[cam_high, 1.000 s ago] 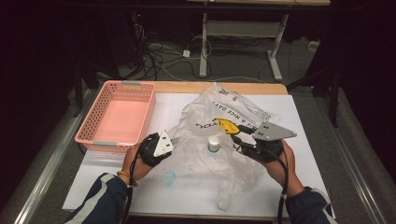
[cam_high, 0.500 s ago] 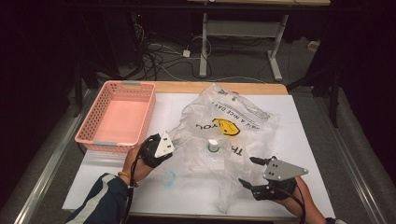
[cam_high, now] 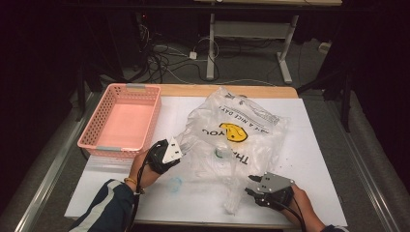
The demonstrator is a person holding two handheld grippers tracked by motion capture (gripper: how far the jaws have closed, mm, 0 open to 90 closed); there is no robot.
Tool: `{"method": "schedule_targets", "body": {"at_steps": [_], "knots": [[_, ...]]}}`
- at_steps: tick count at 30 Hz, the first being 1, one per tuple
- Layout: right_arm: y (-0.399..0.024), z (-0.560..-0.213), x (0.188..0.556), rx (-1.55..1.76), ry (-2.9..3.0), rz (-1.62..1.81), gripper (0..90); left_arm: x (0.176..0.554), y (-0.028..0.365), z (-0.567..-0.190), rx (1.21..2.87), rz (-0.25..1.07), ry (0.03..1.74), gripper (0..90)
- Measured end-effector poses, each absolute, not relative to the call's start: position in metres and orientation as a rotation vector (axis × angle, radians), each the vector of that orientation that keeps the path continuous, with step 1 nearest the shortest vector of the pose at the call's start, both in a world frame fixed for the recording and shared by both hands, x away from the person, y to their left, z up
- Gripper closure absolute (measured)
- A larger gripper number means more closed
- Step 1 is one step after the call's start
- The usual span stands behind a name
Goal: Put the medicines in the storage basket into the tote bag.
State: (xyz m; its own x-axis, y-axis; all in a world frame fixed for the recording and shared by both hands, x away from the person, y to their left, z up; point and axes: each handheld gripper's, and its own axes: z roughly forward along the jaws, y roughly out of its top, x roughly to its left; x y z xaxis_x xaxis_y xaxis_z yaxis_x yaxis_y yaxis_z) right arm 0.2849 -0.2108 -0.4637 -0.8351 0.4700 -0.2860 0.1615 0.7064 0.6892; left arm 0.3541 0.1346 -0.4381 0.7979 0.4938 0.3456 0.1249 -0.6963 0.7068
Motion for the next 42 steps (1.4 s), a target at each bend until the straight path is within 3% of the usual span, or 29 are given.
{"method": "schedule_targets", "body": {"at_steps": [2, 8, 22, 34, 42], "knots": [[-0.21, -0.463, 0.285, 0.489, 2.47, 0.933, 74.7, 0.354, 0.134, -0.438, 2.287, 0.687, 0.452, 86.3], [-0.211, -0.452, 0.282, 0.484, 2.418, 0.988, 87.6, 0.354, 0.135, -0.437, 2.278, 0.695, 0.451, 86.3], [-0.223, -0.414, 0.278, 0.507, 2.206, 1.129, 89.5, 0.346, 0.148, -0.407, 2.174, 0.757, 0.444, 86.4], [-0.237, -0.365, 0.296, 0.53, 2.008, 1.173, 90.0, 0.354, 0.164, -0.367, 2.074, 0.821, 0.458, 86.4], [-0.24, -0.352, 0.304, 0.548, 1.959, 1.216, 90.0, 0.348, 0.167, -0.35, 2.028, 0.821, 0.438, 86.5]]}}
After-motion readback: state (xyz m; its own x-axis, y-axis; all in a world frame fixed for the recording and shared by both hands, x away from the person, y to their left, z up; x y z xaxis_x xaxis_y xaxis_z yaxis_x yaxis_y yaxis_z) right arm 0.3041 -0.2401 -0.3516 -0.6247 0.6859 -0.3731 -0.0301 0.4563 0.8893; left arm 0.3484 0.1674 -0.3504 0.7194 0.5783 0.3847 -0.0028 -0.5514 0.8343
